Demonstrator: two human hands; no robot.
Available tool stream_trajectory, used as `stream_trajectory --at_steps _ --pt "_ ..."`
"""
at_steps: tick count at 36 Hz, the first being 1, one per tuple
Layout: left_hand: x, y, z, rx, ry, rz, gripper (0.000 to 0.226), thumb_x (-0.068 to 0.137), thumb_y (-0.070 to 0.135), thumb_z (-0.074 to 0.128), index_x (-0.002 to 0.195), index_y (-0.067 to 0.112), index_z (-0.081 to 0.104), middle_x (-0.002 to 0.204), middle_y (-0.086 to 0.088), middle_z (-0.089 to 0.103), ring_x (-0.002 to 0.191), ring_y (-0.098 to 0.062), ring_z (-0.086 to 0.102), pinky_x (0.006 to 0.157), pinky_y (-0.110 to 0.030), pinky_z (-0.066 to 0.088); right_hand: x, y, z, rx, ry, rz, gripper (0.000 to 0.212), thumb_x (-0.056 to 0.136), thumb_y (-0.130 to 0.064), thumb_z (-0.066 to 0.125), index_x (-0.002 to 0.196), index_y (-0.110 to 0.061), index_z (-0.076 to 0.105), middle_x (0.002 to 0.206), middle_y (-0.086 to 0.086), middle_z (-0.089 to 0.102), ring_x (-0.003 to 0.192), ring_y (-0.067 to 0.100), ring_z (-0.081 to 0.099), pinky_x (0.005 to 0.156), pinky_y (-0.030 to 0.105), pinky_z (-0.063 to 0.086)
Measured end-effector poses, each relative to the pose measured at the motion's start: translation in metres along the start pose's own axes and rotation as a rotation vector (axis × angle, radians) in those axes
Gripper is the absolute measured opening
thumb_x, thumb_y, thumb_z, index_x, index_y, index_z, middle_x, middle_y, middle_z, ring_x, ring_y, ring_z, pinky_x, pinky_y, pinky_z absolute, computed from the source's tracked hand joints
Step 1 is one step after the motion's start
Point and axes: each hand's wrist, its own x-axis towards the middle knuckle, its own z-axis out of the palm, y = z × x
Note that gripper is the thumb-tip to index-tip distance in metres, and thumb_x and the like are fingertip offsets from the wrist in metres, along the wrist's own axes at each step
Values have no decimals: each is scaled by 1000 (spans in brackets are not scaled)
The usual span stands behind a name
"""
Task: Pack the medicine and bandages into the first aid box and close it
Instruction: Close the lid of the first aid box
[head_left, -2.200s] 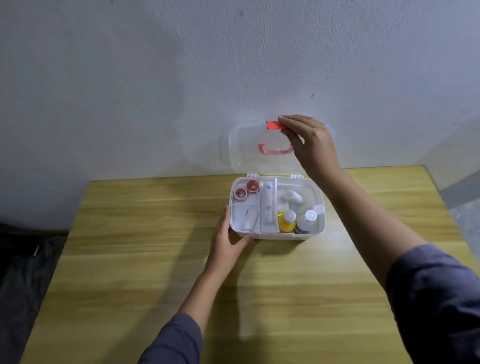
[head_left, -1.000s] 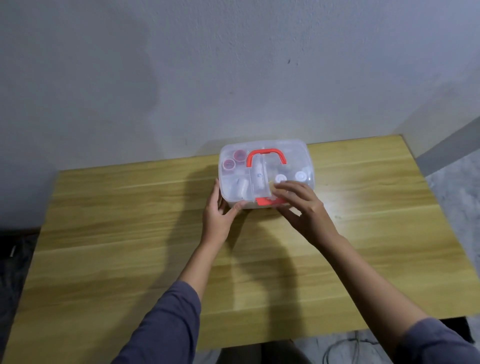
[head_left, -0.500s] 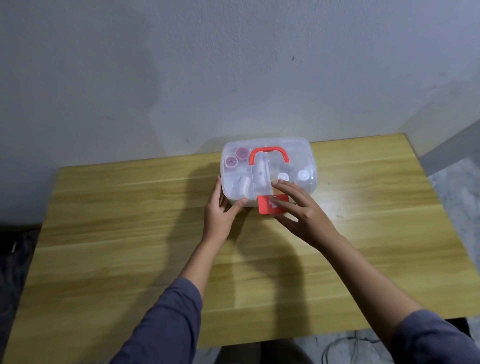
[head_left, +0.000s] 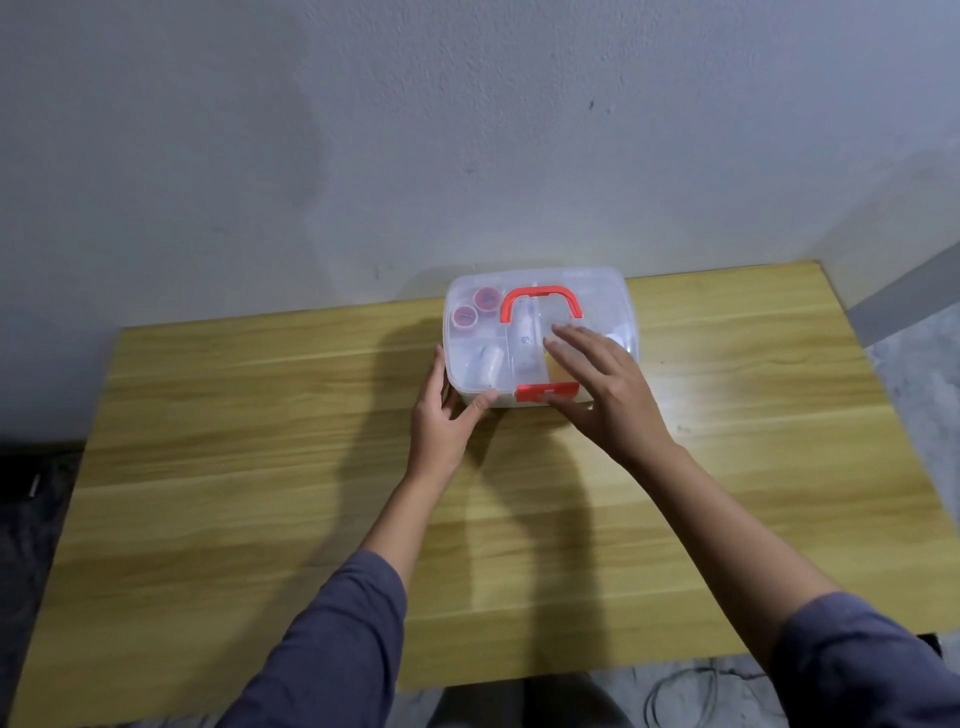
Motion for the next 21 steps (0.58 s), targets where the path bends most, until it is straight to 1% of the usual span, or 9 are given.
stream_trajectory --at_steps 3,7,10,12,14,15,17,19,21 --pt "1 -2 0 8 -20 -2 87 70 35 76 143 17 31 146 -4 43 134 -15 41 109 -47 37 -2 0 3 -8 23 19 53 78 -28 70 125 -9 55 131 13 57 122 30 52 98 45 45" --pt "-2 -3 0 30 -50 -5 86 73 32 74 144 18 29 145 -2 43 133 -12 41 109 -45 37 -8 -1 8 -33 36 9 49 81 -28 66 124 -8 55 131 12 57 122 28 53 99 42 44" --pt "-4 -3 1 43 -66 -5 86 74 30 74 145 20 26 146 1 41 133 -9 40 110 -43 36 -9 -1 6 -28 14 14 50 82 -31 64 125 -9 55 132 11 57 123 27 51 100 42 44" --pt "-4 -1 0 63 -74 -6 91 72 38 74 146 24 22 150 5 35 136 -7 35 112 -42 33 -6 -2 0 -7 9 14 50 83 -38 62 124 -9 56 132 11 57 125 26 50 101 40 44" --pt "-4 1 0 114 -70 4 99 68 52 72 146 33 15 155 9 22 140 -4 23 115 -41 26 -2 -3 -5 21 27 47 54 84 -45 58 123 -8 56 132 12 55 127 25 46 104 37 41" --pt "-4 2 1 134 -62 7 102 67 55 72 146 35 10 157 10 14 142 -2 16 117 -40 22 0 -4 -7 39 52 89 56 85 -47 55 124 -7 55 133 13 53 129 25 44 106 35 38" --pt "-2 6 2 146 -50 13 101 72 48 72 146 35 5 158 13 4 141 2 7 118 -35 16 0 -2 -9 89 117 217 62 85 -48 53 131 -6 48 138 14 46 134 23 36 111 31 30" --pt "3 13 6 146 -55 31 99 76 40 72 148 31 4 158 13 0 140 4 3 118 -32 13 -2 1 -11 156 134 373 73 84 -51 53 140 -9 33 148 12 32 140 17 22 114 27 20" --pt "10 19 10 152 -73 46 103 74 40 73 148 28 2 157 14 -1 141 3 0 117 -28 11 -4 1 -11 271 88 526 83 83 -51 57 146 -17 16 156 5 15 144 12 8 113 23 12"
